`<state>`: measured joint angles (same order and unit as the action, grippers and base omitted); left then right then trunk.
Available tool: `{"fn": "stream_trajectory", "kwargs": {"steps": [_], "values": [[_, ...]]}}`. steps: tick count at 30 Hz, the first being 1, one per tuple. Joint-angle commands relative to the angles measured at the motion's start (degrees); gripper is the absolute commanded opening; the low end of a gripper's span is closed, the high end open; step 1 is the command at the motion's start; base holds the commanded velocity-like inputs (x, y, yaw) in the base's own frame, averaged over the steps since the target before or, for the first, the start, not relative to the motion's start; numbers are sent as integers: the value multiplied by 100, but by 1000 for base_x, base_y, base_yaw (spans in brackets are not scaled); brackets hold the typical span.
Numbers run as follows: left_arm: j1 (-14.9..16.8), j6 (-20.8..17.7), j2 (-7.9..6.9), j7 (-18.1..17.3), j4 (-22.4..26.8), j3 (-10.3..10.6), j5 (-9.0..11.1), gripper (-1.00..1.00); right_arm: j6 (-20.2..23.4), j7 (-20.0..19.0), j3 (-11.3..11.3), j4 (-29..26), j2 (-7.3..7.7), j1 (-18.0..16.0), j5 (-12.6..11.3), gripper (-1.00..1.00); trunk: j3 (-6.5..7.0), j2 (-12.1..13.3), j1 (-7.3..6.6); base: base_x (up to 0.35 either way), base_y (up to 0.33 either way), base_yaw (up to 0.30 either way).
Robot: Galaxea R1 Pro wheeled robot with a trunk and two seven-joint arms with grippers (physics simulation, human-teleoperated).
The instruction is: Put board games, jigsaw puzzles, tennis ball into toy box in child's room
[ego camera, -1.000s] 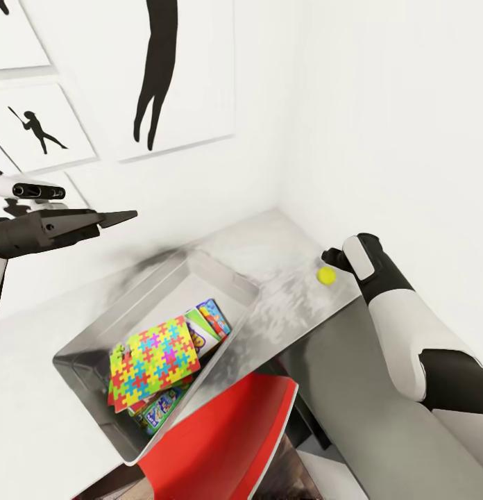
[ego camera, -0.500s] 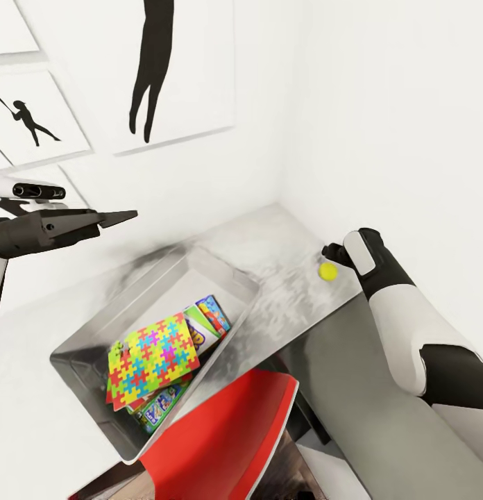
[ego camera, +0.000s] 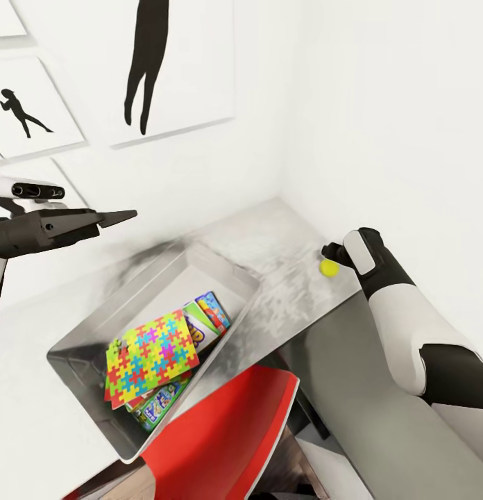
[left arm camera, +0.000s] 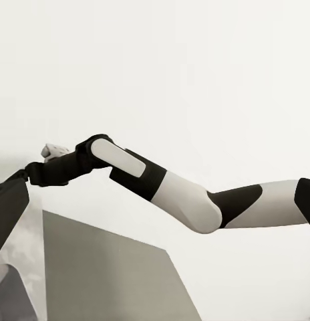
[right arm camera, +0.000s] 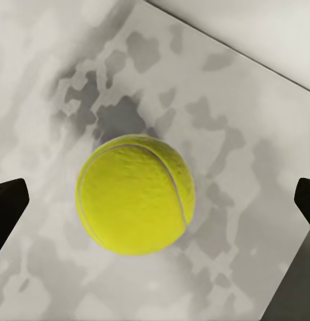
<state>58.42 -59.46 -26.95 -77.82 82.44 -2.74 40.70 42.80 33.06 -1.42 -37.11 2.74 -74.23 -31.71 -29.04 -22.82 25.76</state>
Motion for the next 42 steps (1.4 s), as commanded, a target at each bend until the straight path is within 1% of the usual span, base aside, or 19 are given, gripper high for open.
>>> {"fn": "stream_trajectory", "kwargs": {"steps": [1,5,11,17,31,42], "values": [[4,-54,-2,-5,0,2,17,100,9,51,1,-7,2,-6,-61,100,-18,-10,3,0,0,0],[7,-54,-3,-5,0,2,17,100,9,51,1,-12,1,-89,-63,100,-55,-10,3,0,0,0],[3,-54,-3,-5,9,1,17,100,9,51,1,-8,-51,-187,-56,100,-111,-10,3,0,0,0],[5,-54,-3,-5,24,2,17,100,9,51,9,-7,-53,-196,-55,100,-167,-10,3,0,0,0],[4,-54,-3,-5,32,10,17,100,9,19,10,-8,5,-197,-63,100,-297,-10,3,0,0,0],[3,-54,-3,-5,36,9,17,100,9,9,10,-15,-44,-197,-64,100,-399,-10,3,0,0,0]]}}
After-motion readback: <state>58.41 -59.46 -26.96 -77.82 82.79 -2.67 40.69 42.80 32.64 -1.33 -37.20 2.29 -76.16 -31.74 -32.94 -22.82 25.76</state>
